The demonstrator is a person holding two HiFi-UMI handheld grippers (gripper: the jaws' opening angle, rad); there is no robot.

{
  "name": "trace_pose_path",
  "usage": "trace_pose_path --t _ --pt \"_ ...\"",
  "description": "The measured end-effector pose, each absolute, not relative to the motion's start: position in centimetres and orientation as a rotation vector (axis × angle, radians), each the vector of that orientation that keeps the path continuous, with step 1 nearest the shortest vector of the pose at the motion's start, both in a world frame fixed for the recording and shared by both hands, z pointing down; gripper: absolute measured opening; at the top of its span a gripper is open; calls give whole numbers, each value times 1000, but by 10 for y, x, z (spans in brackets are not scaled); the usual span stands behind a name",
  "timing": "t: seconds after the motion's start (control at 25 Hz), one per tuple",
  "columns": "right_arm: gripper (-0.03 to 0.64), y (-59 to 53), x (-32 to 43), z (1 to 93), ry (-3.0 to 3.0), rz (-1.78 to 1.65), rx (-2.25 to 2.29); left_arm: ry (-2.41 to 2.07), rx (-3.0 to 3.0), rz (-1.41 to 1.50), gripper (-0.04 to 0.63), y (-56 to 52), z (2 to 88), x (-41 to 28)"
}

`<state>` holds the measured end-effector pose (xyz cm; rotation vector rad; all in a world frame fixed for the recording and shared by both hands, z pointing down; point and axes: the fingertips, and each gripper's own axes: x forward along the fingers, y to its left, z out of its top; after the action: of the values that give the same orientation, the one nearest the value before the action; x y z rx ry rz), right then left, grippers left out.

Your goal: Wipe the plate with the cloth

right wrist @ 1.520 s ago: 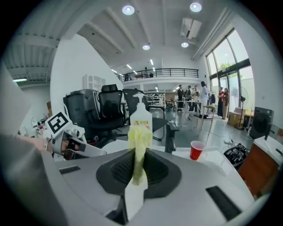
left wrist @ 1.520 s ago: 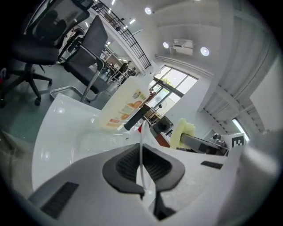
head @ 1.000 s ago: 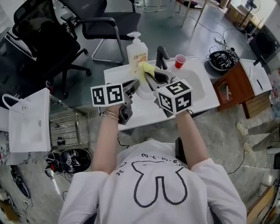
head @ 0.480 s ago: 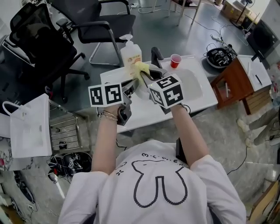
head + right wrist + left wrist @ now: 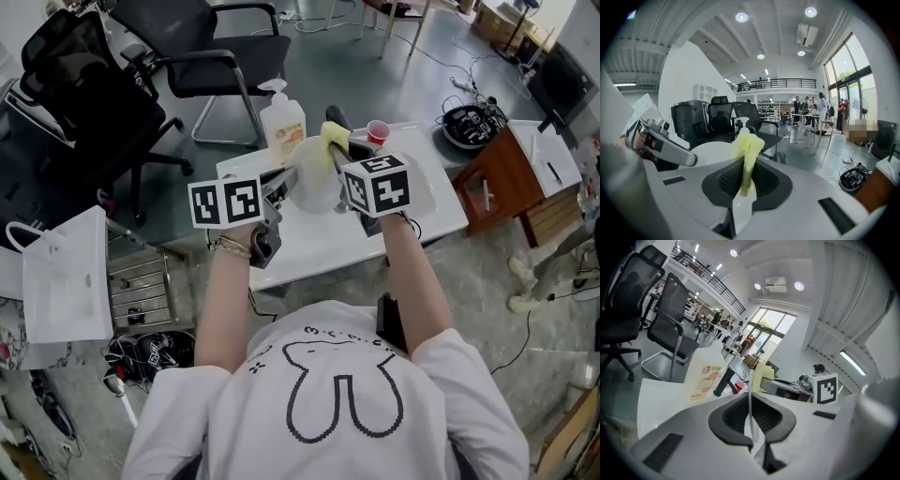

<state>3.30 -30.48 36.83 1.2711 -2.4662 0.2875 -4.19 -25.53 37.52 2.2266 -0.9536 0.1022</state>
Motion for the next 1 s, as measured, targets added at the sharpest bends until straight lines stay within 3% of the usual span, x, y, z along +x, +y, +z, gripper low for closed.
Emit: trace_pose_path --t 0.44,1.0 --pt "51 -314 64 358 -2412 330 1423 -975 2252 82 18 -263 367 -55" --pt "51 -241 -21 365 -2550 277 1083 -996 2265 50 18 -257 360 -52"
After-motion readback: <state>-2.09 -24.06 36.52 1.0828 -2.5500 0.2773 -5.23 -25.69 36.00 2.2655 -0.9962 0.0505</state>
